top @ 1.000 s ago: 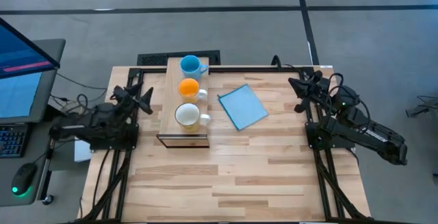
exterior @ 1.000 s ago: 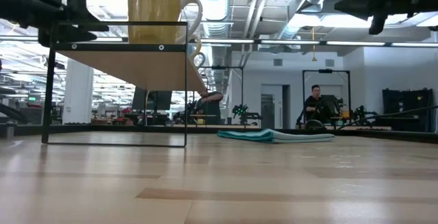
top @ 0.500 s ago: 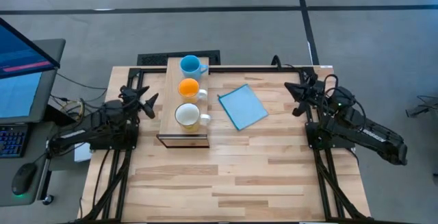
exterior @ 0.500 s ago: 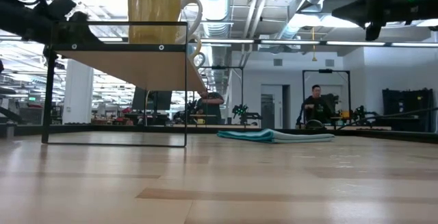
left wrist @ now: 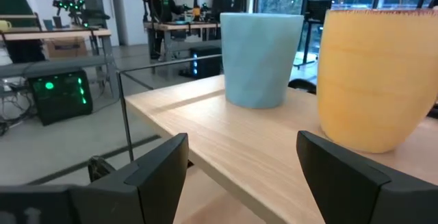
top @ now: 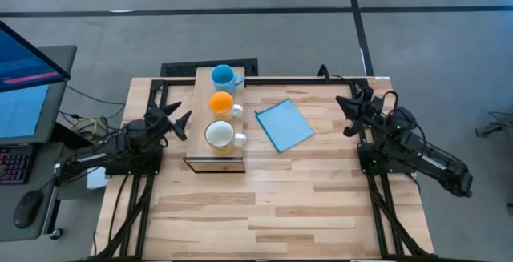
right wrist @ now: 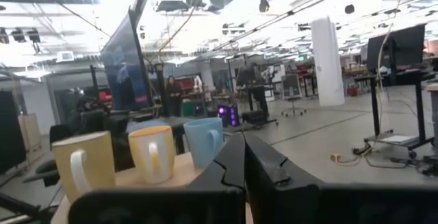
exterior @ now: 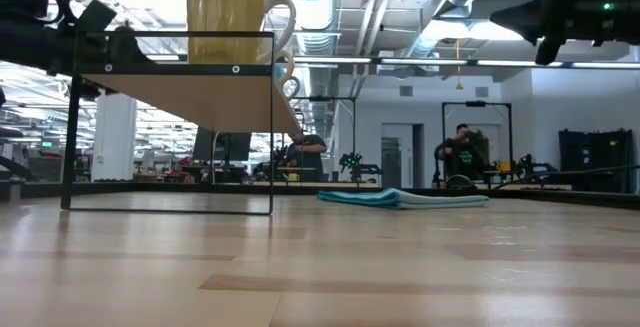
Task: Stack small to large cups/mugs on shelf
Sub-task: Return to Home Position
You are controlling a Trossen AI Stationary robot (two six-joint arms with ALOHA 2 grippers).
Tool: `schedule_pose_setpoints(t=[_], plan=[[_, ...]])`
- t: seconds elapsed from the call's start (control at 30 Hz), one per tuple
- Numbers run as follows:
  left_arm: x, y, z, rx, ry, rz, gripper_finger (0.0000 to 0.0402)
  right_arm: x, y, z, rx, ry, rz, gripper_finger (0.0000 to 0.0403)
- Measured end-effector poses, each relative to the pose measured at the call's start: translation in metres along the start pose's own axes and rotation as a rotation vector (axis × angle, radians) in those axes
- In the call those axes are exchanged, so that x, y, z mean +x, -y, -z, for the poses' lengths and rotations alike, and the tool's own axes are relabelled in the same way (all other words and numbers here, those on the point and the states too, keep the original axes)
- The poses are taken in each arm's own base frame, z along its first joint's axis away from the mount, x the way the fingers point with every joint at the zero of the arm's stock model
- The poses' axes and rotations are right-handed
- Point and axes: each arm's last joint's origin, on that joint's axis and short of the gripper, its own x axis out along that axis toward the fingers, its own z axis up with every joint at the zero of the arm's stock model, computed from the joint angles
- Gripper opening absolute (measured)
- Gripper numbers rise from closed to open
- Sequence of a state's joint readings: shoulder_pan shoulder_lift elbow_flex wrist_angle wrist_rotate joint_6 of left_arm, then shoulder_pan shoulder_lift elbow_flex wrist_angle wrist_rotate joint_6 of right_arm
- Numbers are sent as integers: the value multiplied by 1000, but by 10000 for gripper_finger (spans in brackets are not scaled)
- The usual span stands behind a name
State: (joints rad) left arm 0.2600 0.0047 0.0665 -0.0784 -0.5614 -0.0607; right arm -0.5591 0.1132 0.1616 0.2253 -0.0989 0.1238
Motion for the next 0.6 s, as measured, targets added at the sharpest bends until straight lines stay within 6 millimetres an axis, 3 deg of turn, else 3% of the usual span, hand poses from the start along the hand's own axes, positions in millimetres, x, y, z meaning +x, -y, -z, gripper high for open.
schedule_pose_setpoints(t=[0.6], plan=[[0,-1,2,-7,-7,-36,265,-12,0,9,-20,-71,1,19]])
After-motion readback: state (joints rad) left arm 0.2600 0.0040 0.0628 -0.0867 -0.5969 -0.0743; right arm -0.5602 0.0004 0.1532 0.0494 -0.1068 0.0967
